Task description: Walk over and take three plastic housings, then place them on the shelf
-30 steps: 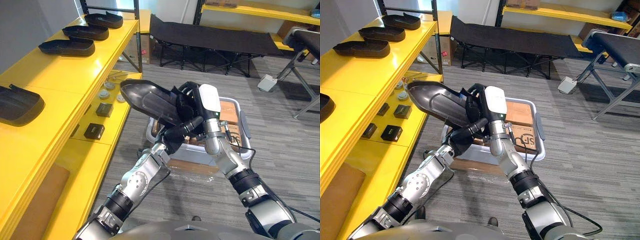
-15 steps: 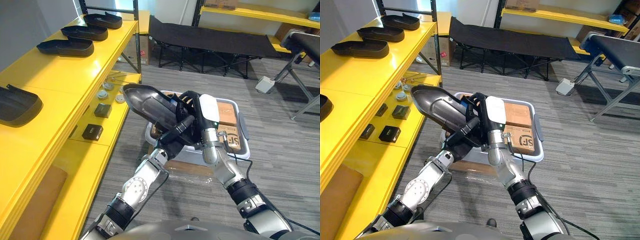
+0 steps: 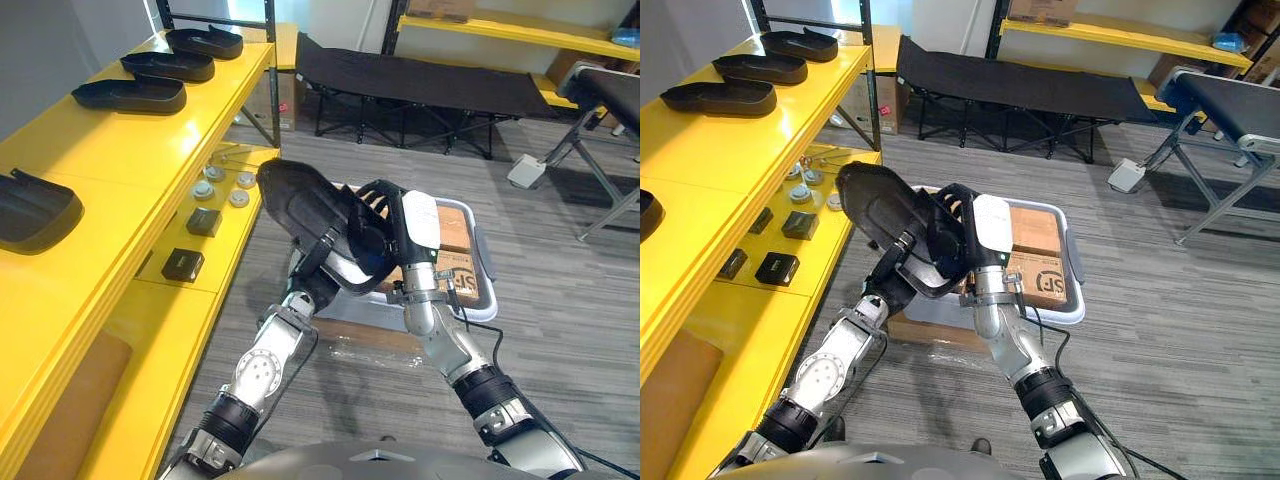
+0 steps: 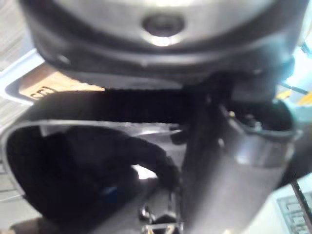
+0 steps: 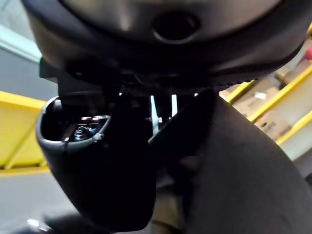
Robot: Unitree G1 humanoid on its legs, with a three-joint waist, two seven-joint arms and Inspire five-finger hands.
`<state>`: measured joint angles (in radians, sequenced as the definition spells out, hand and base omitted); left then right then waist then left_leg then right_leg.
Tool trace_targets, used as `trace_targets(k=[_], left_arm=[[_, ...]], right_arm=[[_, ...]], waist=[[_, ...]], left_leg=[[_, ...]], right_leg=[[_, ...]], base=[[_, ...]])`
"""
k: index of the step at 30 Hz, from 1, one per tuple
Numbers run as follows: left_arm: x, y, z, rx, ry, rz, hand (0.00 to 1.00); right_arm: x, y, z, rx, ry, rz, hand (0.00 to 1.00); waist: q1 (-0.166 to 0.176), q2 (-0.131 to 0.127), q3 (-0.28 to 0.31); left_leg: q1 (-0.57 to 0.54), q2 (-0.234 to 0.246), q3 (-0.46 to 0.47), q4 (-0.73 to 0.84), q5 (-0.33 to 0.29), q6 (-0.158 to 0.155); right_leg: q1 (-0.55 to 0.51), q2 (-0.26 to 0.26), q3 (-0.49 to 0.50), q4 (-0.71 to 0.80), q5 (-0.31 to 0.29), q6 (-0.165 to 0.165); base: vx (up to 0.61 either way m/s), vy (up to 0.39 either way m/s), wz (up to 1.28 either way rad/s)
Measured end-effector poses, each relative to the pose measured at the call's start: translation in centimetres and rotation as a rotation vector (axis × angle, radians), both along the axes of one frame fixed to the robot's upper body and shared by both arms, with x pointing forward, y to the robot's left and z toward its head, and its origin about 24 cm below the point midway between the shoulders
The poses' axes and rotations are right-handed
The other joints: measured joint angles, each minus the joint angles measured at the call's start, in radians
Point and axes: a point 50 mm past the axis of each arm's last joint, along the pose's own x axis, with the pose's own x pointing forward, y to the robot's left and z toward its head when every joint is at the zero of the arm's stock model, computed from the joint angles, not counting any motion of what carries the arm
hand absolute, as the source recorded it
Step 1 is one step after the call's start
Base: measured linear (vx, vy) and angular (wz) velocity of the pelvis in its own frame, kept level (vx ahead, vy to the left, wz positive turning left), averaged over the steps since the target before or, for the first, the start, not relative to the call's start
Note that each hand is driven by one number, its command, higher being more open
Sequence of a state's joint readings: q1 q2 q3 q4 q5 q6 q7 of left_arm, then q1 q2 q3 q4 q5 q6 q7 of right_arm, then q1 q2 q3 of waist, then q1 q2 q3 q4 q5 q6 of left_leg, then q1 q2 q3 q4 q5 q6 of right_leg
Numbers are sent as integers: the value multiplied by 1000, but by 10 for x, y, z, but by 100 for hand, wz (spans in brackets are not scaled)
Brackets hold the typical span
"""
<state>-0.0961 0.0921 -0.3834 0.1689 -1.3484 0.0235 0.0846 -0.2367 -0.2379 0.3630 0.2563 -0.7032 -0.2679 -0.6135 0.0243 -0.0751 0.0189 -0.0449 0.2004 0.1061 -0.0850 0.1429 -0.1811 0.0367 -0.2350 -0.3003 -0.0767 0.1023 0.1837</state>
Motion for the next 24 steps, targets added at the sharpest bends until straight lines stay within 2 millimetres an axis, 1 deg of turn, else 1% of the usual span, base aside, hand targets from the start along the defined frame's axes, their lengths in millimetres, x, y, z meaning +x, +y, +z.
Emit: trace_targets(k=[2,5,9,10,16,19,20,21,22,24], left_arm=[[1,2,0,17,-9,5,0],[1,3,-1,41,-12,-2,0],[0,3,-5,55,-16,-24,0],[0,2,-5,56,-16,-26,0],[1,4,-3,66,-47,17,0],[7,12,5,174,-143,77,0],[9,16,12,267,-212,113,0],[11,20,25,349,-288,148,0],[12,23,33,388,-331,174,0],[12,37,66,480,-494,297,0]], right_arm=[[-5,6,5,10,-36,39,0],[-5,6,5,-9,-44,38,0],[-7,5,2,-8,-33,32,0],[-7,5,1,-8,-32,31,100],[-9,8,0,-15,-28,55,100],[-12,9,-4,33,6,68,100],[-14,9,-5,91,26,62,100],[-18,10,-5,153,42,59,100],[-20,10,-4,192,47,61,100],[-27,4,-1,363,59,41,100]], waist=[[1,-3,-2],[6,-11,-6],[3,-16,-10],[0,-18,-11],[-4,-19,-12],[-1,-19,-13],[0,-19,-13],[1,-18,-13],[0,-18,-13],[-1,-17,-12]], left_leg=[[0,0,1,0,0,0],[1,0,1,0,0,0],[2,0,3,0,0,0],[2,0,4,0,0,0],[2,1,9,1,-1,-1],[2,0,9,1,-1,-1],[3,0,9,1,-1,-1],[3,-1,9,1,-1,-1],[3,-1,9,1,-1,-1],[16,-1,14,1,-4,-4]], right_leg=[[0,0,0,0,0,0],[-1,0,-1,0,0,0],[-4,0,-1,-1,0,-1],[-5,0,0,-1,0,-1],[-8,0,2,-1,0,-1],[-9,0,2,-1,0,-1],[-8,0,2,-1,-1,-2],[-9,0,2,-1,-2,-3],[-9,0,2,-1,-2,-3],[-2,0,4,0,-3,-4]], base=[[0,0,0],[0,0,0],[0,0,0],[0,0,0],[0,0,-2],[0,0,0],[0,0,0],[0,0,0],[0,0,0],[0,0,-8]])
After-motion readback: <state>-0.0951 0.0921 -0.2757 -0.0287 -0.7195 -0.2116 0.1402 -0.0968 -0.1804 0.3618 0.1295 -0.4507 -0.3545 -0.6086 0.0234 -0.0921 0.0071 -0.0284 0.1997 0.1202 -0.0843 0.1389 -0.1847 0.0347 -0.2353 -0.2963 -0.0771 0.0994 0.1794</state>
